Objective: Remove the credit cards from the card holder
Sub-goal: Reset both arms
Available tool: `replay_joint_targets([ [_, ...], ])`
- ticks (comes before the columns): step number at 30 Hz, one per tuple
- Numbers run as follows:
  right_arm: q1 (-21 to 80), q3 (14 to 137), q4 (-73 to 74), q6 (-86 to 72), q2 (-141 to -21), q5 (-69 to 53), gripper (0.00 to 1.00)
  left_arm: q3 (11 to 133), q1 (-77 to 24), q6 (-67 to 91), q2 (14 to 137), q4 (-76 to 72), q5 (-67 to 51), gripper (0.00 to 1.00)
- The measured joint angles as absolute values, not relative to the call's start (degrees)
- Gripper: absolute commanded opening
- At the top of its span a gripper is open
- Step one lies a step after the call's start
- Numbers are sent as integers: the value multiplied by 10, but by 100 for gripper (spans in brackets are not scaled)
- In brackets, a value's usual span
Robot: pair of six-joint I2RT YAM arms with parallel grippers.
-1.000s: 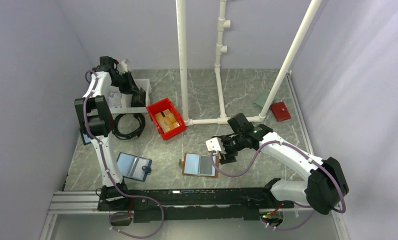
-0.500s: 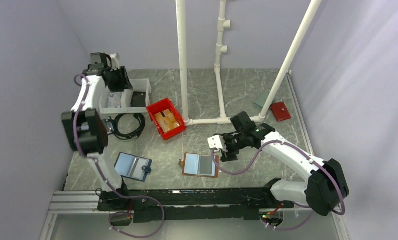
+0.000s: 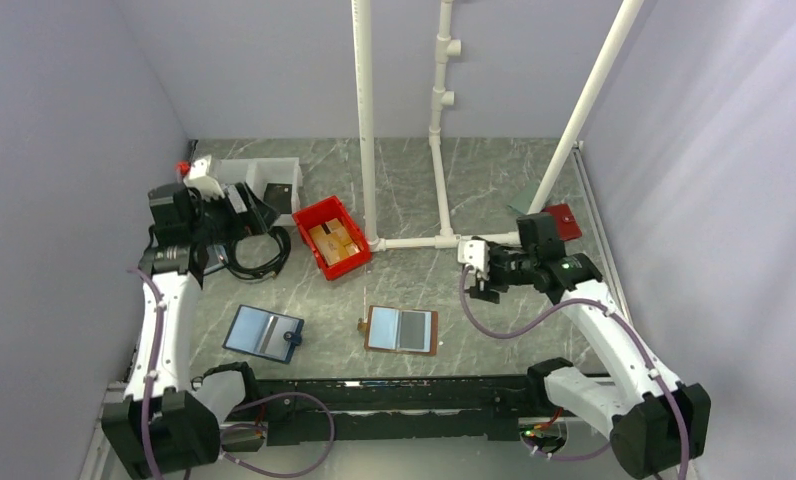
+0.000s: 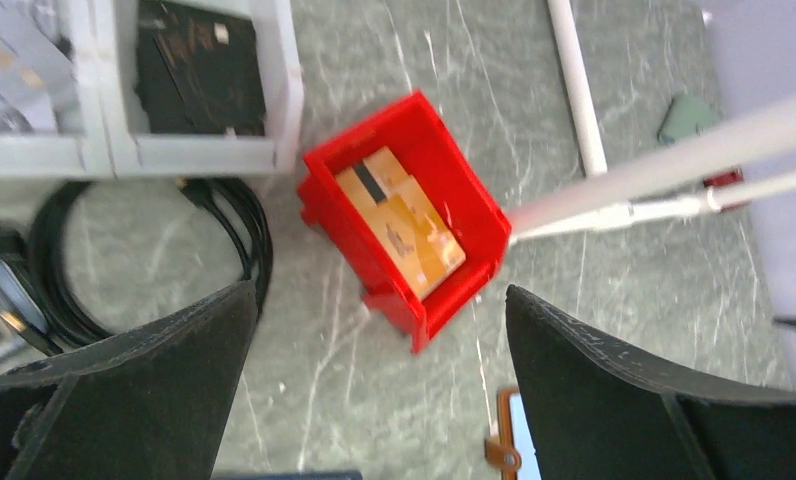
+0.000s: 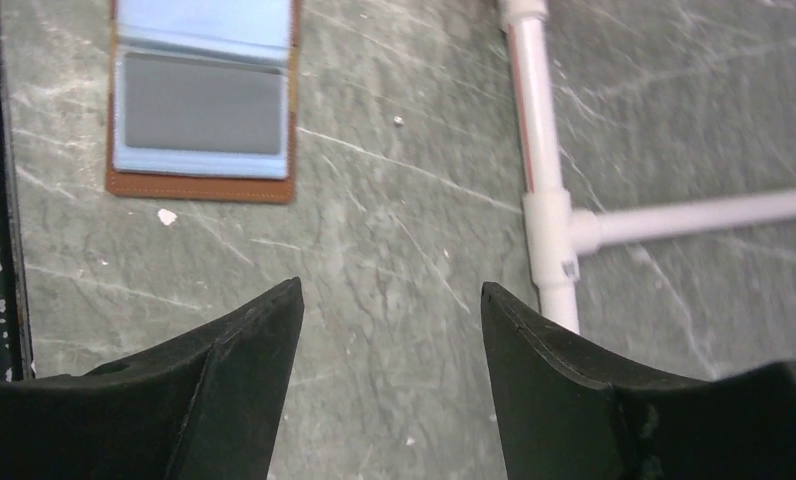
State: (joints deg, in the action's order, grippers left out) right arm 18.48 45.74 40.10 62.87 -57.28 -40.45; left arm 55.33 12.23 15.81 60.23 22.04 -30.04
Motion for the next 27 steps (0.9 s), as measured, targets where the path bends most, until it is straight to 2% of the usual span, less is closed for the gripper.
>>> replay_joint_targets([
  [8, 46, 459, 405, 564, -486, -441, 81, 450, 62, 151, 469, 228, -277, 99],
  [10, 25, 462, 405, 545, -469, -447, 89, 440, 46, 146, 446, 228, -262, 100],
  [11, 1, 465, 406, 534, -464, -452, 97, 435, 38, 143, 434, 228, -253, 99],
  [12, -15, 469, 406, 519, -462, -457, 99, 433, 33, 142, 427, 229, -245, 99],
  [16, -74, 495, 405, 444, -471, -474, 100, 433, 30, 140, 414, 231, -225, 99],
  [20, -151, 540, 404, 370, -519, -553, 100, 433, 30, 140, 405, 235, -218, 99],
  [23, -224, 546, 376, 283, -546, -609, 100, 433, 29, 140, 394, 235, -215, 99],
  [27, -291, 540, 304, 147, -536, -612, 100, 433, 28, 140, 388, 235, -215, 99],
])
